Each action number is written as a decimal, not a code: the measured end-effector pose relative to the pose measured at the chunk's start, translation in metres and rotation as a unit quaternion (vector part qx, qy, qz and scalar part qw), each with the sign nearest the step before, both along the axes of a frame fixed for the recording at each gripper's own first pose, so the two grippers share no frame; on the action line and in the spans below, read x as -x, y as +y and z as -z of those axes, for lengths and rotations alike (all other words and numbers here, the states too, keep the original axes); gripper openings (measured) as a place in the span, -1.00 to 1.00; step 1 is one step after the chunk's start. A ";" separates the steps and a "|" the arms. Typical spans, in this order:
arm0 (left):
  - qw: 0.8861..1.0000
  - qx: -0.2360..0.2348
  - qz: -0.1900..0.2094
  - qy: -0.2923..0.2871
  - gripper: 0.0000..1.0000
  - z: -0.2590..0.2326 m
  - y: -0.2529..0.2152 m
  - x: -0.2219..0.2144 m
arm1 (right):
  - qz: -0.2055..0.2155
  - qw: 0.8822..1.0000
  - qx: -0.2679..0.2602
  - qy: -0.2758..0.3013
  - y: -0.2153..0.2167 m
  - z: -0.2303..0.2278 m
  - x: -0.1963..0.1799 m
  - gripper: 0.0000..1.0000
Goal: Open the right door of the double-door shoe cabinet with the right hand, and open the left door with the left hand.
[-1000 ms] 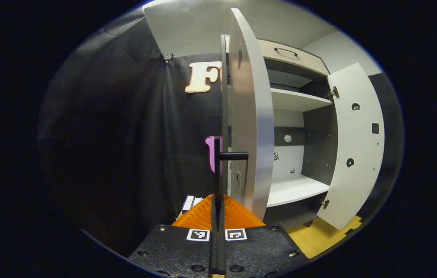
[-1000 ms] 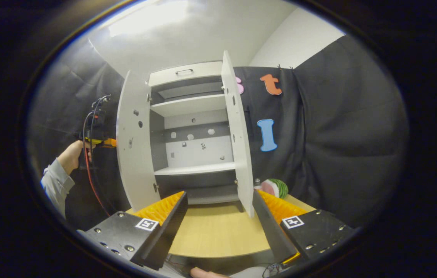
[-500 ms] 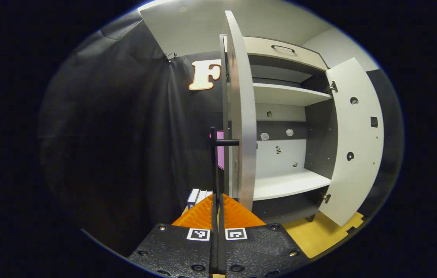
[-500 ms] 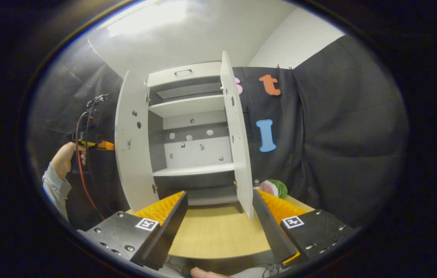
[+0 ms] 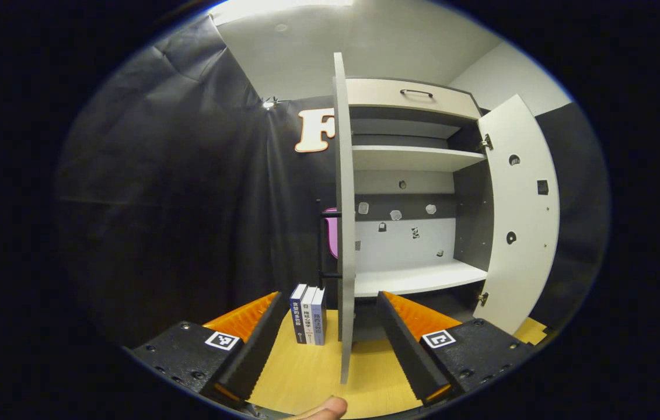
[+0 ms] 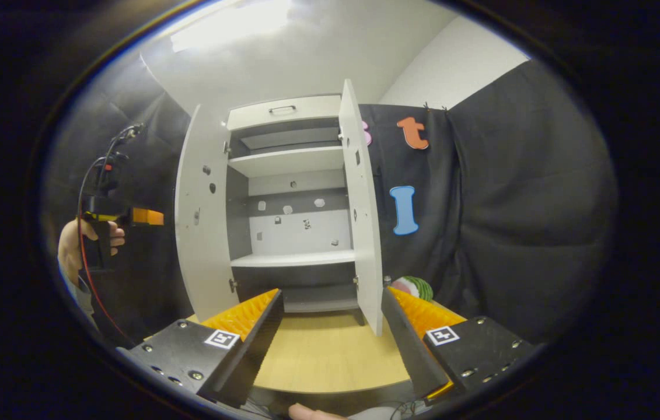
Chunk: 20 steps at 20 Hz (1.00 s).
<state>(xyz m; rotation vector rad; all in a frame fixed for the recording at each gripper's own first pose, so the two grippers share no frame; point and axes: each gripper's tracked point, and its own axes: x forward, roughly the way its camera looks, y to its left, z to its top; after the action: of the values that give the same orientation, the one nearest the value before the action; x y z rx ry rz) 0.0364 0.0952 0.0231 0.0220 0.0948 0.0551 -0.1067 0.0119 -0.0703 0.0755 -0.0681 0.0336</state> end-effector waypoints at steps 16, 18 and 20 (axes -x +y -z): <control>0.999 0.019 -0.017 -0.047 0.94 0.059 -0.031 0.120 | 0.017 0.998 0.048 -0.031 0.006 -0.018 0.010 1.00; 0.998 0.008 -0.021 -0.053 0.94 0.061 -0.031 0.122 | 0.017 0.998 0.056 -0.030 0.005 -0.015 0.012 1.00; 0.999 0.012 0.000 -0.047 0.95 0.067 -0.044 0.123 | 0.020 0.997 0.062 -0.030 0.004 -0.013 0.013 1.00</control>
<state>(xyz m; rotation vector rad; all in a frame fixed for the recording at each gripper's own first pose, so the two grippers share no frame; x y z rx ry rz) -0.0871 0.0509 -0.0435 -0.0049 0.0009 0.0548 -0.1197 0.0159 -0.0572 -0.0507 -0.1268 -0.0009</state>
